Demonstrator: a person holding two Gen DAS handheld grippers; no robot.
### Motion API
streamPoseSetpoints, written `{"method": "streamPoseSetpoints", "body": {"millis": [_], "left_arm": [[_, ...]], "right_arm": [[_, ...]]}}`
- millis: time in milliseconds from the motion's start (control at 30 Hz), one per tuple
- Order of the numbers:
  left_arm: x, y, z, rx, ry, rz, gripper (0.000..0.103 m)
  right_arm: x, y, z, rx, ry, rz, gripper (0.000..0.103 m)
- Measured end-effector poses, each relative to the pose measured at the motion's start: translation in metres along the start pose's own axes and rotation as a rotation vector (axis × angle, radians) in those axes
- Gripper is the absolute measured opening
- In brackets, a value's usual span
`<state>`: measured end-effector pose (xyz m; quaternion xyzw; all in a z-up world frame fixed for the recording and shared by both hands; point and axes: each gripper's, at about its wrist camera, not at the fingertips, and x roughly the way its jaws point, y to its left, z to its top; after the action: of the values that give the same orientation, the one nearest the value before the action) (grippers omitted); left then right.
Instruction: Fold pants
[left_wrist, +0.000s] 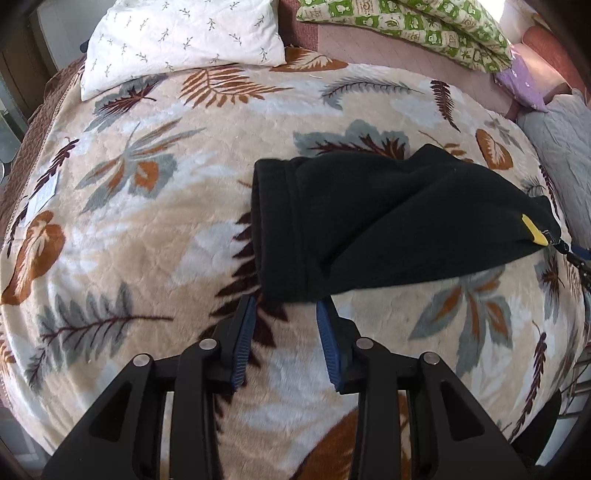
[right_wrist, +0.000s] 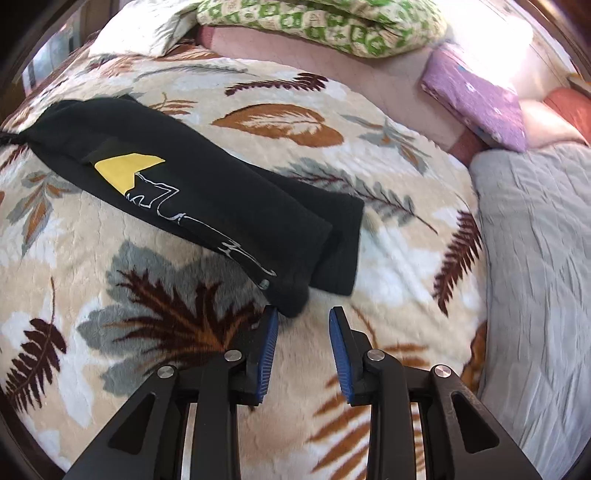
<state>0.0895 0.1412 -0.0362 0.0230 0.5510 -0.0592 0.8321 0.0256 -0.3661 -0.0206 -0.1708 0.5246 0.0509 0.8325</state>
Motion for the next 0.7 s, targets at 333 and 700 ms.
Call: {"method": "streamPoseSetpoints", "body": {"millis": [333,700], "left_arm": [[-0.038,0.020,0.017,-0.081,-0.066,-0.047,0.047],[-0.016,-0.024,0.069,-0.021,0.002,-0.110,0.048]], "right_arm": [[-0.037,-0.059,0.004,0.409,-0.034,0.161,0.053],[0.041,-0.069,0.040,0.703,0.114,0.333,0.053]]}}
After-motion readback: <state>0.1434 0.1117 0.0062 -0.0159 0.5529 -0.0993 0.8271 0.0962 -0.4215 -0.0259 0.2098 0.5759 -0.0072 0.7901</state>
